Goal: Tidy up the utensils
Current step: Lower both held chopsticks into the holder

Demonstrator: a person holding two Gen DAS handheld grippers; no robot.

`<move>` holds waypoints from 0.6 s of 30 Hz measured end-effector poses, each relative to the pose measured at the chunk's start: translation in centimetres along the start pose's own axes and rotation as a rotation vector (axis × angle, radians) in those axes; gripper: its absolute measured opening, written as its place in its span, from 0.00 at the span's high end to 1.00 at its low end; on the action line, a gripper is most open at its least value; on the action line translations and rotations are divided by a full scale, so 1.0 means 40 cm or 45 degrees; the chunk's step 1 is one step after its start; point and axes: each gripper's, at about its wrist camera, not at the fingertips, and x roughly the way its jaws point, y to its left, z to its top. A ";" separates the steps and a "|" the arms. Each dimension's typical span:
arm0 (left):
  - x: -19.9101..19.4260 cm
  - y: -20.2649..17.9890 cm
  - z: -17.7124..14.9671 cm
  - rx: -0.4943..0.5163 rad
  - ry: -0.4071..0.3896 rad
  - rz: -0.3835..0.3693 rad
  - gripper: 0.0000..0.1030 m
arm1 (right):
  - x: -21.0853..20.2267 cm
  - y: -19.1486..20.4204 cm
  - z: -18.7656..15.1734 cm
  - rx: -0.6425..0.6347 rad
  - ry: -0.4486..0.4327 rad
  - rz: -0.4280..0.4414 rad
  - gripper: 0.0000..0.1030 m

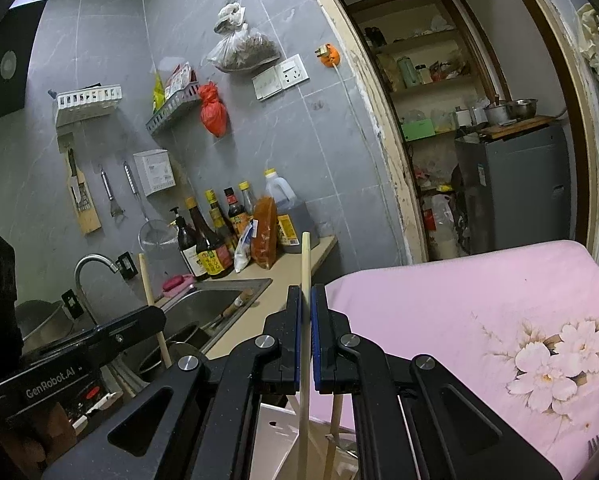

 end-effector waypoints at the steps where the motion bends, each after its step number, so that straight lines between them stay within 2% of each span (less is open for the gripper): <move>1: 0.000 -0.002 -0.002 0.000 -0.002 0.000 0.95 | 0.000 0.000 -0.001 0.001 0.001 0.001 0.96; 12: -0.001 0.008 -0.011 -0.004 -0.038 0.019 0.95 | 0.001 -0.003 -0.006 0.010 0.010 -0.001 0.96; 18: -0.011 -0.005 -0.020 0.053 -0.064 0.024 0.95 | 0.000 -0.005 -0.015 0.009 0.017 0.000 0.96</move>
